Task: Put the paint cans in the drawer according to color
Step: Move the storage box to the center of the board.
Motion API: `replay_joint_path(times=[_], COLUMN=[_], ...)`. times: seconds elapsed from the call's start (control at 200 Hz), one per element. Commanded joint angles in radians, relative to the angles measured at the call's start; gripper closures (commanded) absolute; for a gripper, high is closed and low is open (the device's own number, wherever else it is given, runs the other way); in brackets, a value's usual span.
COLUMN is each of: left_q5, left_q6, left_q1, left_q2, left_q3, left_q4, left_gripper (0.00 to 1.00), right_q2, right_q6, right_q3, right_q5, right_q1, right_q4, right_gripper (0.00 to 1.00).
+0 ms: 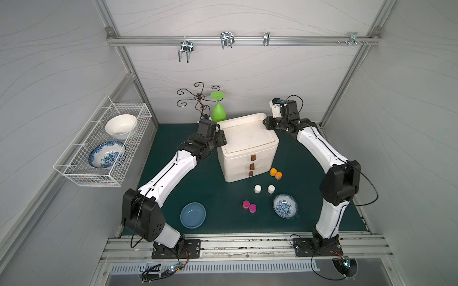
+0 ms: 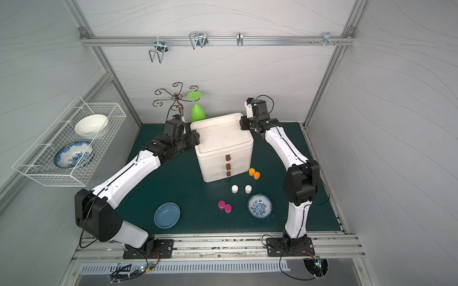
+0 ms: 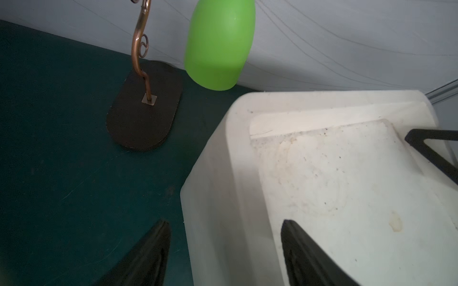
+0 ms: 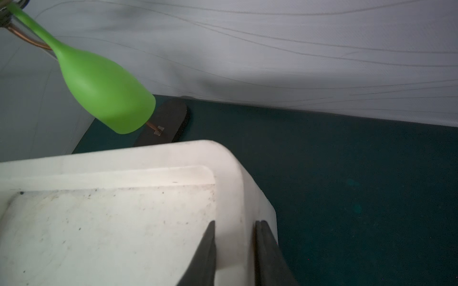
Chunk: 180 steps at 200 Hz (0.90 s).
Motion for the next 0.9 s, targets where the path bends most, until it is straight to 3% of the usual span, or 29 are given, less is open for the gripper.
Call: replay_joint_path(times=[0.0,0.08,0.235,0.305,0.41,0.565,0.73,0.805,0.895], left_q5=[-0.083,-0.078,-0.132,-0.156,-0.156,-0.175,-0.232,-0.221,-0.175], left_q6=[0.023,0.008,0.026,0.034,0.031,0.011,-0.027,-0.078,-0.133], left_q1=[0.003,0.021,0.043,0.056,0.083,0.131,0.157,0.179,0.216], left_q2=[0.036,0.058,0.087,0.098,0.13,0.148,0.076,0.047,0.03], left_q3=[0.114,0.153,0.236,0.256,0.256,0.242,0.166,0.132,0.114], left_q4=[-0.11,-0.177,-0.287,-0.314,-0.335,-0.35,-0.29,-0.261,-0.257], left_gripper=[0.28,0.37,0.61,0.77,0.98,1.0,1.0,1.0,1.0], right_q2=[0.017,0.047,0.085,0.079,0.05,-0.055,-0.295,-0.41,-0.546], right_q6=[0.141,0.134,0.078,0.061,0.027,-0.05,-0.096,-0.069,0.012], right_q3=[0.055,0.097,0.184,0.194,0.195,0.158,-0.115,-0.26,-0.435], right_q5=[-0.171,-0.168,-0.08,-0.043,0.002,0.141,0.3,0.294,0.196], right_q1=[0.067,0.084,0.128,0.144,0.16,0.201,0.287,0.316,0.332], right_q4=[0.063,0.044,-0.022,-0.03,-0.047,-0.115,-0.029,0.041,0.128], right_gripper=[0.89,0.82,0.56,0.42,0.28,0.25,0.24,0.24,0.26])
